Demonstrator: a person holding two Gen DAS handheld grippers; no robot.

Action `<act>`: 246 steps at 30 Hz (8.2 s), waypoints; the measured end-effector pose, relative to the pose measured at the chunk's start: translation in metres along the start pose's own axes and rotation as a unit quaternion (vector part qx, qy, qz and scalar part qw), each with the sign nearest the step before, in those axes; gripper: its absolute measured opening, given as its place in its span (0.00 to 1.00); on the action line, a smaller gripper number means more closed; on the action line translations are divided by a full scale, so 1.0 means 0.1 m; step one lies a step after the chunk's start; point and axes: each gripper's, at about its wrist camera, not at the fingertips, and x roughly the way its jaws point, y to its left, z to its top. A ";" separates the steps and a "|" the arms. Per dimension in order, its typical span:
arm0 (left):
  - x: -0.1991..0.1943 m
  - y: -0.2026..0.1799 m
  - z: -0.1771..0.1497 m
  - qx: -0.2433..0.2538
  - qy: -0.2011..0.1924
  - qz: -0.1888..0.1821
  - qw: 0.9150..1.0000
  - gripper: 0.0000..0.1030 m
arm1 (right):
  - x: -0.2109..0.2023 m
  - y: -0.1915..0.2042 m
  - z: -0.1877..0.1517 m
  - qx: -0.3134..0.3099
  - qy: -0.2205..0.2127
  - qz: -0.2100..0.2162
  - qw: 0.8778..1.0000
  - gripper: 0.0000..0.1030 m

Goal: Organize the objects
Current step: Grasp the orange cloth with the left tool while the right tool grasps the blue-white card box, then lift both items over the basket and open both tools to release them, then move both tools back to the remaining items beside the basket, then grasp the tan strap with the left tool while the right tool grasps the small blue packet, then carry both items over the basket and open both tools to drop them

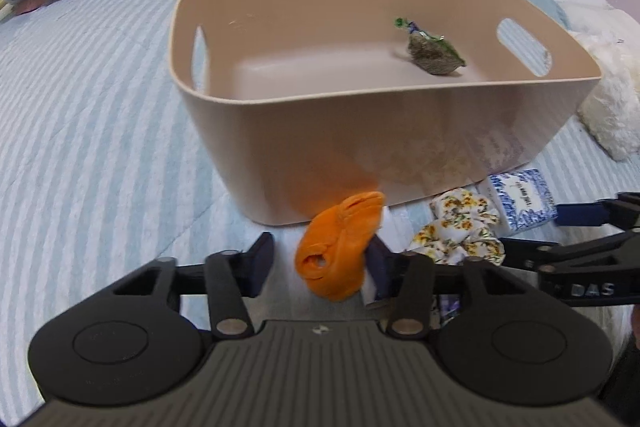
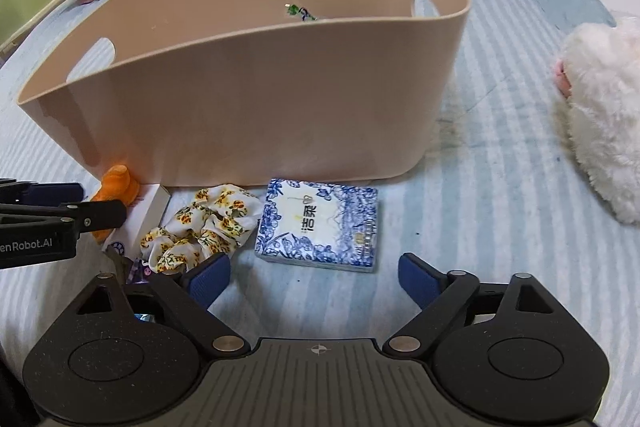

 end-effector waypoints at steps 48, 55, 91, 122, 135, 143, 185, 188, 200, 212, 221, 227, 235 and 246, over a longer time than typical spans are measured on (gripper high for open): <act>-1.15 -0.06 0.59 -0.003 -0.156 0.028 0.987 0.10 | -1.33 -0.04 0.57 0.001 -0.225 0.011 0.974 0.57; -0.69 -0.05 0.78 -0.008 -0.127 0.049 0.991 0.10 | -1.10 -0.07 0.82 0.003 -0.219 0.003 0.976 0.57; -0.76 -0.08 0.58 0.013 -0.092 0.071 0.993 0.87 | -0.96 0.09 0.63 0.000 -0.156 -0.010 0.988 0.91; -0.31 0.41 -0.27 -0.065 0.012 0.088 0.994 0.90 | -0.13 0.60 -0.24 0.014 0.011 0.032 0.999 0.84; -0.26 0.30 -0.37 -0.063 0.019 0.061 0.996 0.90 | -0.14 0.61 -0.40 -0.059 0.010 -0.013 0.998 0.69; -0.28 0.23 -0.38 -0.071 0.010 0.030 0.997 0.90 | -0.20 0.40 -0.36 -0.041 0.010 -0.019 0.999 0.65; -0.32 -0.12 -0.57 -0.042 0.049 -0.034 0.997 0.22 | -0.42 0.18 -0.55 -0.021 0.000 0.027 0.999 0.21; -0.47 -0.09 -0.54 -0.041 0.034 -0.032 0.998 0.22 | -0.52 0.14 -0.53 -0.015 -0.015 0.031 0.999 0.21; -1.03 -0.17 0.08 -0.012 -0.074 -0.015 0.997 0.22 | -1.05 -0.02 -0.07 0.009 -0.125 0.031 0.992 0.21; -0.91 -0.17 0.85 0.009 -0.125 0.016 0.992 0.22 | -1.14 0.01 0.73 -0.003 -0.188 0.015 0.982 0.21; -0.31 -0.24 1.09 0.012 -0.072 0.025 0.997 0.22 | -0.70 0.11 1.05 -0.012 -0.166 0.006 0.986 0.21; 0.04 -0.20 1.06 0.006 -0.032 0.035 0.999 0.22 | -0.35 0.11 1.04 -0.021 -0.127 -0.010 0.992 0.21; -0.05 -0.16 1.03 -0.010 -0.022 0.018 1.000 0.28 | -0.33 0.05 0.97 -0.011 -0.114 -0.009 0.993 0.30; -0.70 -0.20 0.76 0.015 -0.062 0.050 0.997 0.75 | -0.87 -0.07 0.65 -0.010 -0.145 -0.005 0.989 0.64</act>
